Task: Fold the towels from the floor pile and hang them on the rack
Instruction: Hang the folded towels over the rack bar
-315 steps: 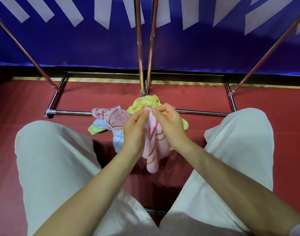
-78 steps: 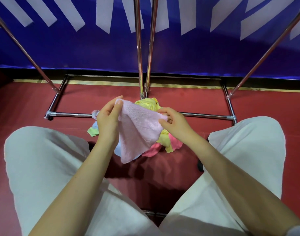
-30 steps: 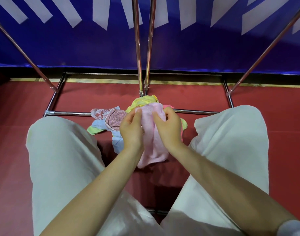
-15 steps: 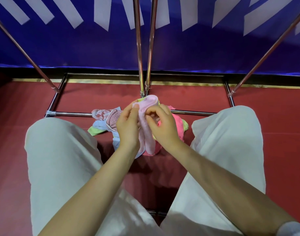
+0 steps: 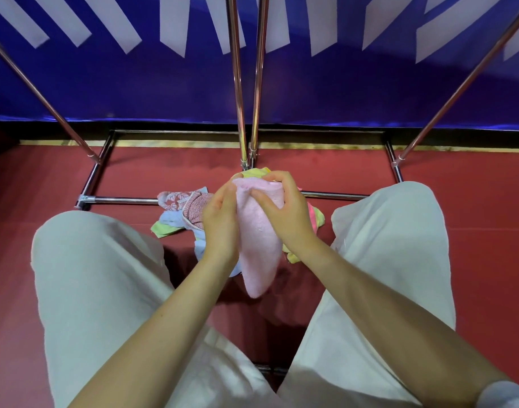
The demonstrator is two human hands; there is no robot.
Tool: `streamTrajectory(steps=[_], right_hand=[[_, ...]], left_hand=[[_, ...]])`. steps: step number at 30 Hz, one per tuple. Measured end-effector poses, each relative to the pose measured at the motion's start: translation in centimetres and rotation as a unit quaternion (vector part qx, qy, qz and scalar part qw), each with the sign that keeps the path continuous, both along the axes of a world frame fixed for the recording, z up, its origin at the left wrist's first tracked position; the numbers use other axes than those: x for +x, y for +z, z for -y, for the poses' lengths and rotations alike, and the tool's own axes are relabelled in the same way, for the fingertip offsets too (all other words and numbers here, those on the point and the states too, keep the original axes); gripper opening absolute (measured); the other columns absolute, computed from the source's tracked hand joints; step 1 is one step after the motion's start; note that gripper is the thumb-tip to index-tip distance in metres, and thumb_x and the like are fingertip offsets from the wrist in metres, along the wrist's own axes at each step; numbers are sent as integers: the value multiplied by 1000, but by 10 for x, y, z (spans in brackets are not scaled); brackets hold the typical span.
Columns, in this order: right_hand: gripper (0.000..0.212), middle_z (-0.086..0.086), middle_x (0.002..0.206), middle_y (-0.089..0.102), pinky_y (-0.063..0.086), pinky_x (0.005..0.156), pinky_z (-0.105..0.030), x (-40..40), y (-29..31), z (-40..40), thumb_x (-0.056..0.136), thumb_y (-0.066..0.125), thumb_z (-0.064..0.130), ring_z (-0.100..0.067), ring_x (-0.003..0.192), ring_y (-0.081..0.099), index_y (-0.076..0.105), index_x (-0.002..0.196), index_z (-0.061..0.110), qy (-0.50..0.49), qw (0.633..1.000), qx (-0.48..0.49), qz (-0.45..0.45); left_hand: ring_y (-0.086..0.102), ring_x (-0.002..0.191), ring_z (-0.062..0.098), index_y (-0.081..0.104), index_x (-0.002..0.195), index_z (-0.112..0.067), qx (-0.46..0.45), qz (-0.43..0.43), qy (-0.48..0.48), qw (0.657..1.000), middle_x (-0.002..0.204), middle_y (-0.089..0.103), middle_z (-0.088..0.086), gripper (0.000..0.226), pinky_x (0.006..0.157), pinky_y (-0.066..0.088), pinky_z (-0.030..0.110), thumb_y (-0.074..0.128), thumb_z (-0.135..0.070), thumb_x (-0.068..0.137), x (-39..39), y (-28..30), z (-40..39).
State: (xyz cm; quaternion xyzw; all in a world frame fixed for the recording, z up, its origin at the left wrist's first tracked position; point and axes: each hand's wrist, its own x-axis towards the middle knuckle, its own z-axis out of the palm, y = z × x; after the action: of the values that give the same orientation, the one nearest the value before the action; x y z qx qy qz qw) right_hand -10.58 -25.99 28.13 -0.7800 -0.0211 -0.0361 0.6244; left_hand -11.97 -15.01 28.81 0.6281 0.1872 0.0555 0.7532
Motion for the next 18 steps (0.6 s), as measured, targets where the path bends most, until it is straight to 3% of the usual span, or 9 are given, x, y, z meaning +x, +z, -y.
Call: streamTrajectory(steps=[2,4,6,9,11,14,16,18], right_hand=[[19,24,91,59,40,79,-8,0,2,-1,87,68,24,12,89,54,51,96,27,-20,1000,15,0],[18,23,86,58,38,78,-5,1,4,-2,89,65,19,15,84,52,50,92,27,-41,999,29,-6],[15,19,85,57,36,77,-3,3,6,-4,91,62,14,17,80,51,50,92,24,-53,998,44,-7],[6,16,89,58,36,79,-3,4,6,-6,94,56,14,17,83,52,52,97,16,-55,996,70,-3],[7,12,100,59,37,86,-7,3,6,-8,95,54,21,11,95,52,53,102,21,-35,997,74,4],[27,4,123,57,38,99,-16,2,2,-11,91,53,30,1,115,51,50,117,27,18,996,85,-13],[36,4,126,58,42,101,-22,3,0,-13,87,57,31,-3,118,53,49,123,28,56,991,114,-34],[33,6,118,62,48,94,-25,4,-3,-15,88,63,22,-4,111,59,51,118,31,87,987,131,-46]], left_hand=[[62,100,6,70,106,-14,34,-10,-6,999,109,71,1,29,84,47,23,43,-21,100,-1,-1,3],[60,95,-5,67,107,-20,47,-8,-14,999,105,69,-8,27,83,43,20,41,-25,102,-4,0,8],[54,95,-20,60,109,-29,83,46,-63,994,102,64,-23,24,85,37,7,39,-18,104,-9,5,12],[50,104,-22,55,114,-30,132,110,-77,982,103,60,-36,30,87,33,0,41,-6,102,-12,4,13],[50,104,-23,57,117,-25,133,115,-33,984,106,59,-30,31,88,34,0,43,-4,100,-10,2,9],[52,105,-19,58,121,-18,116,107,-4,987,113,59,-24,29,90,37,3,42,-6,101,-5,5,2],[54,106,-16,58,121,-20,103,109,3,989,115,61,-18,27,89,38,5,41,-8,102,-2,8,-4],[57,102,-13,58,120,-20,87,112,8,990,114,63,-12,26,86,41,7,41,-10,103,2,13,-11]])
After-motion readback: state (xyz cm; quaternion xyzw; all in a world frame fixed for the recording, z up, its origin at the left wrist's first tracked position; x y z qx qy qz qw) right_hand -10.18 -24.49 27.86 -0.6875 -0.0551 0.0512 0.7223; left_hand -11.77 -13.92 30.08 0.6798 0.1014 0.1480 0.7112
